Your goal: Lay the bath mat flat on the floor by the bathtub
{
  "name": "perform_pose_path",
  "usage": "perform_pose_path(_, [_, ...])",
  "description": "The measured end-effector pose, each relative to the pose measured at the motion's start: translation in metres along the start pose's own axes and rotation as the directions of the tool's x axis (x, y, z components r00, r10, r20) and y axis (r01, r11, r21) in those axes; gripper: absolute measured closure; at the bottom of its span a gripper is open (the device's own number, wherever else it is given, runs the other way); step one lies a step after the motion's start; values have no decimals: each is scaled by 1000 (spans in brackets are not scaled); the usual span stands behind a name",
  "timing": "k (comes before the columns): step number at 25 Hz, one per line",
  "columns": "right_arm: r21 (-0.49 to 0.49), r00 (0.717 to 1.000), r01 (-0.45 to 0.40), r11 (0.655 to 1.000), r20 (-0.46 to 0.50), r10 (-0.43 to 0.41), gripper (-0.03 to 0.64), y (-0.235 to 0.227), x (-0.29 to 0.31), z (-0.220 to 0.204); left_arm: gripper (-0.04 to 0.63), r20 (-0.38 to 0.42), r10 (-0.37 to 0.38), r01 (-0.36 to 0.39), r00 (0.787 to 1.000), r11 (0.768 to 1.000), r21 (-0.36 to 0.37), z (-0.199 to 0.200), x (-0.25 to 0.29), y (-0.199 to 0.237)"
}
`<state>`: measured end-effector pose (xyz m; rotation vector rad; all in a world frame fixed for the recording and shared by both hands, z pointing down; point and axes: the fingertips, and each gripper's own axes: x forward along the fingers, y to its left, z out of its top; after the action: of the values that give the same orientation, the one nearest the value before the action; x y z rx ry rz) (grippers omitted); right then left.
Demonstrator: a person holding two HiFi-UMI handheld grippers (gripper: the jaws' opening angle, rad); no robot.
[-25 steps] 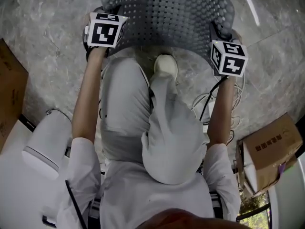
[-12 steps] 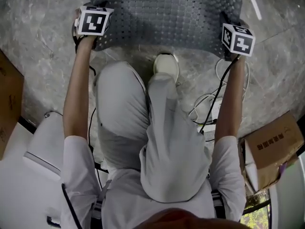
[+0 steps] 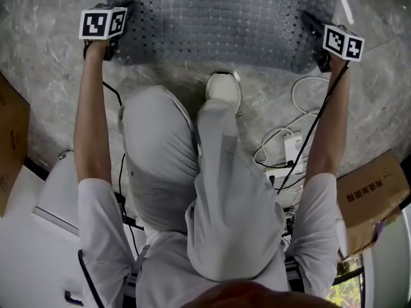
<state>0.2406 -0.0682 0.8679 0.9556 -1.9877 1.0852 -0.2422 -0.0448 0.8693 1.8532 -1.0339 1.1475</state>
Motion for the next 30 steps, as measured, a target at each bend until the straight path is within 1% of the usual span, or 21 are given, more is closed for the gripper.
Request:
perform_pose_path(4, [79,996,-94,992,9,93,571,-16,1,-4,540,9,-103,103,995,992,-66,-1,4,7])
perform_pose_path(7, [115,989,-144,983,25,143,562,-23,2,-5,529,9,-155,155,988,985,-74,-3,3,11])
perform_pose_path(11, [95,985,-174,980,28,172,549,-26,1,-7,513,20,-225,226,974,967,-121,-5,1,17])
perform_pose_path(15, [126,979,-203,971,29,201,537,-31,0,-16,505,-7,-272,269,962,955,-125,-14,-2,22])
perform_pose_path(17, [134,978,-207,969,21,206,535,-35,-3,-19,503,-17,-280,276,960,954,-114,-14,-3,23])
perform_pose_path(22, [124,981,-189,974,-14,192,528,-41,-8,-27,496,-36,-271,267,962,959,-95,-16,-2,26])
perform_pose_path(27, [130,985,-169,977,-23,173,514,-46,-9,-28,461,-50,-244,238,969,966,-95,-22,-3,37])
perform_pose_path(30, [125,989,-142,982,-30,147,495,-50,-13,-29,431,-37,-246,240,969,964,-111,-24,-6,42])
